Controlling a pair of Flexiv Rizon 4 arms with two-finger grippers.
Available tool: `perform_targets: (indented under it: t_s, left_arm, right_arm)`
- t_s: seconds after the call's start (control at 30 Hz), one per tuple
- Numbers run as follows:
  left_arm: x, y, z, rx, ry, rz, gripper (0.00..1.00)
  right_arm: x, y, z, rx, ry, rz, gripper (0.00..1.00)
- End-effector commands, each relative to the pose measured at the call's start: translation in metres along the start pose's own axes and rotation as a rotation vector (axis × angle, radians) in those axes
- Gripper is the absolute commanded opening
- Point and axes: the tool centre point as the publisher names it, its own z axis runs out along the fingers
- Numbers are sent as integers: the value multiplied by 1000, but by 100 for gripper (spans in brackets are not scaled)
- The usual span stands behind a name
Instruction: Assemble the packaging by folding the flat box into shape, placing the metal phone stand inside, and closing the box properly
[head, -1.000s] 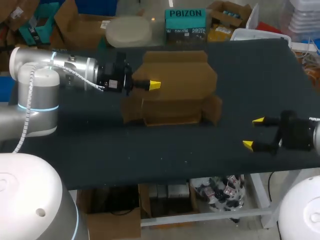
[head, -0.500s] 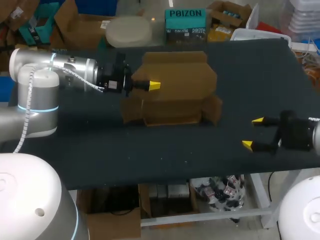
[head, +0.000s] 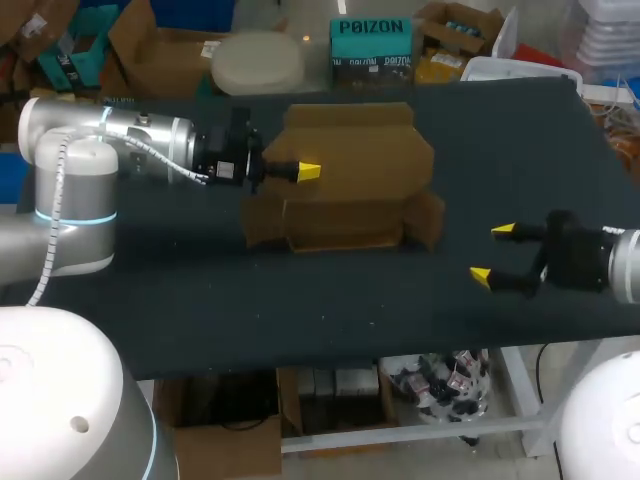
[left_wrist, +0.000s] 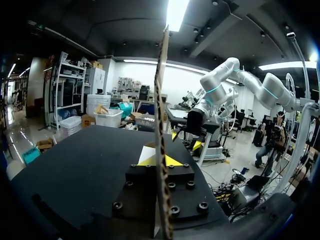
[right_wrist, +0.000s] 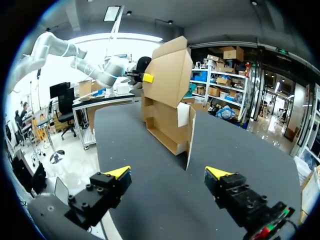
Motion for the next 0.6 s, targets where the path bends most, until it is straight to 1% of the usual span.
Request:
perform_targets:
  t_s: [0.03, 0.13, 0.3, 0.6]
  left_arm:
    - [-1, 3, -1, -1, 5, 0, 0]
    - [-1, 3, -1, -1, 5, 0, 0]
    - [-1, 3, -1, -1, 5, 0, 0]
    - [-1, 3, -1, -1, 5, 0, 0]
  right_arm:
    - [-12, -1, 31, -1, -2, 5, 100]
    - [-15, 2, 44, -15, -1, 14, 100]
    - [-15, 6, 65, -7, -10, 9, 100]
    - [-17, 7, 86, -6, -2, 17, 100]
